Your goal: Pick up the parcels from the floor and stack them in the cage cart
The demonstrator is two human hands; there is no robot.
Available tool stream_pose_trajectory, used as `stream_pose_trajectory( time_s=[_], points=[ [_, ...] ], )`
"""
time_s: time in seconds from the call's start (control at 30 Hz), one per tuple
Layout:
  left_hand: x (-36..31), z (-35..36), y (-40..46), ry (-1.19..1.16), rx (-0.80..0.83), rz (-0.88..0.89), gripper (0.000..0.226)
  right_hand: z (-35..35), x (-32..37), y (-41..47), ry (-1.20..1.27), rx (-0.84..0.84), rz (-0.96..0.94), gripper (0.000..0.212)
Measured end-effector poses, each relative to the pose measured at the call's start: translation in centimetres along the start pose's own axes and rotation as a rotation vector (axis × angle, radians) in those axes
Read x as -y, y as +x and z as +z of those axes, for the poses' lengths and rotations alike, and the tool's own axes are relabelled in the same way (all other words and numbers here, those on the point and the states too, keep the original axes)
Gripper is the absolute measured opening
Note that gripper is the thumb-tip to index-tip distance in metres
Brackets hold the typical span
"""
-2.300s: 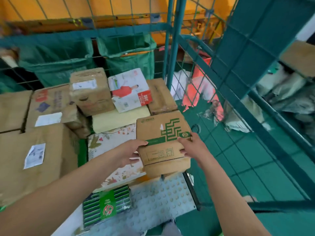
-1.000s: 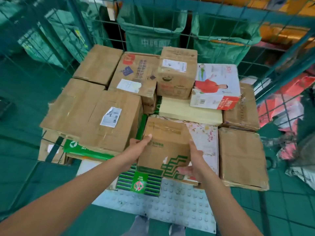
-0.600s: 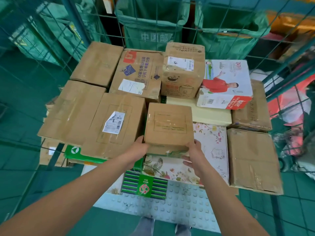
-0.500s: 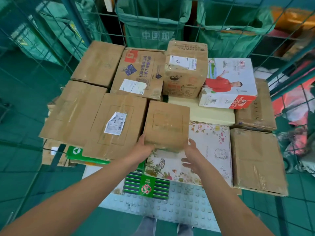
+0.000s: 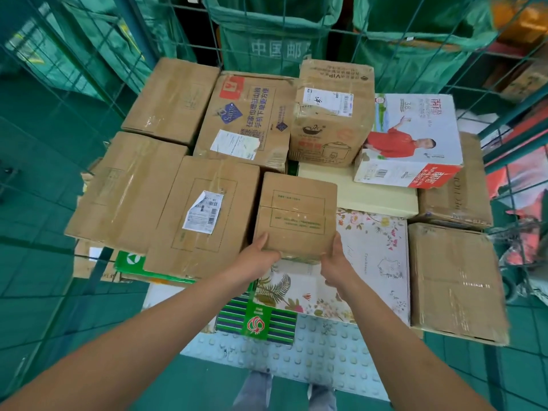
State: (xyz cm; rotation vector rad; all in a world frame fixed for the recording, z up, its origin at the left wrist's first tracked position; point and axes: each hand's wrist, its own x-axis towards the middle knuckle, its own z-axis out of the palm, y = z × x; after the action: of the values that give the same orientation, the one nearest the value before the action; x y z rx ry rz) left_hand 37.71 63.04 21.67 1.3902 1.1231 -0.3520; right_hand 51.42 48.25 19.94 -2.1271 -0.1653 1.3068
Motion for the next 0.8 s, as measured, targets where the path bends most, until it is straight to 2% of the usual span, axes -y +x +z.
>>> stream_pose_trajectory(
  time_s=[0.07, 0.23, 0.37, 0.53, 0.67, 0.8],
  points=[
    [-0.2, 0.0, -0.1, -0.013, 0.010, -0.016, 0.081, -0.2, -0.1, -0.1, -0.017, -0.010, 0.016, 0.069],
    [0.0, -0.2, -0.9, -0.003, 0.047, -0.009, 0.080, 0.1, -0.3, -2.0, 0.116, -0.064, 0.102, 0.078],
    [0.1, -0.4, -2.8, 0.018, 0.039, 0.013, 0.081, 0.0, -0.9, -4.5, 0.166, -0.023, 0.080, 0.080],
    [-0.5, 0.5, -6.4, -0.022, -0.027, 0.036, 0.078, -1.3, -0.5, -7.5, 0.221, 0.077, 0.019, 0.065],
    [-0.1, 1.8, -10.5, -0.048, -0.103, 0.083, 0.070, -2.5, -0.6, -10.4, 0.149, 0.152, -0.078, 0.044],
    [0.9, 3.3, -15.1, -0.120, -0.203, 0.105, 0.061, -3.5, -1.1, -13.5, 0.132, 0.222, -0.148, 0.040]
  ],
)
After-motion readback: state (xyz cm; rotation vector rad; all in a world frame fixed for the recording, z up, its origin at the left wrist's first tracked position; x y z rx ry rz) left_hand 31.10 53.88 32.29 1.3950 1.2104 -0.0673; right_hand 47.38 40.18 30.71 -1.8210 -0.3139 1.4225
